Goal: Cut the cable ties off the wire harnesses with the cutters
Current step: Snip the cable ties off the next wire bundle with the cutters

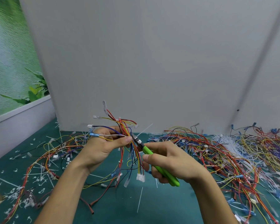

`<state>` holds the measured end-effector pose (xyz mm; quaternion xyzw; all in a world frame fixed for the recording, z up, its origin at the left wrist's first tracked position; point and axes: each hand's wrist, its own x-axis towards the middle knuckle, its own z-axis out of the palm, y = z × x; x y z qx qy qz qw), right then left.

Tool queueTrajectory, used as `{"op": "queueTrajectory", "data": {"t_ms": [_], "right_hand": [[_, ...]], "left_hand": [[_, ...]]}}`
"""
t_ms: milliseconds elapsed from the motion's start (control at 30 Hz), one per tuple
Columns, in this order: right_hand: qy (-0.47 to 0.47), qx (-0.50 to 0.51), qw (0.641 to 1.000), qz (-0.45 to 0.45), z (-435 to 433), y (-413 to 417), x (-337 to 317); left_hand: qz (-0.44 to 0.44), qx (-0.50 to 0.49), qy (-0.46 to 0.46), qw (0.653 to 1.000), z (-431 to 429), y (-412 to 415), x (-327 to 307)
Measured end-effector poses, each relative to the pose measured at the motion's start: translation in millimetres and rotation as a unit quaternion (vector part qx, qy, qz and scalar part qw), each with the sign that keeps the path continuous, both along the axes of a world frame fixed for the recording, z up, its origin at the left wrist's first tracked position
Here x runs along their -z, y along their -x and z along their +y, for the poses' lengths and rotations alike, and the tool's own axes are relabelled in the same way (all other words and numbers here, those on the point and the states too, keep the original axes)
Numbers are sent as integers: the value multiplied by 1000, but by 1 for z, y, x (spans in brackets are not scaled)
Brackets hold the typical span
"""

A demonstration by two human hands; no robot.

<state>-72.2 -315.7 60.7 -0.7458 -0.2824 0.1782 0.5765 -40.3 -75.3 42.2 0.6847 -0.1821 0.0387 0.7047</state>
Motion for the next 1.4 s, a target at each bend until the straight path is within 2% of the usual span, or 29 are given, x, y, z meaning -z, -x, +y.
{"op": "queueTrajectory", "data": {"t_ms": [433, 800, 1400], "right_hand": [[-18, -8, 999, 40, -1, -2, 1], [-18, -6, 1000, 13, 1, 0, 0], [-21, -7, 999, 28, 3, 1, -1]], "left_hand": [[-60, -18, -36, 997, -4, 5, -4], [-23, -7, -19, 1000, 0, 3, -2], [13, 9, 16, 1000, -1, 1, -1]]}}
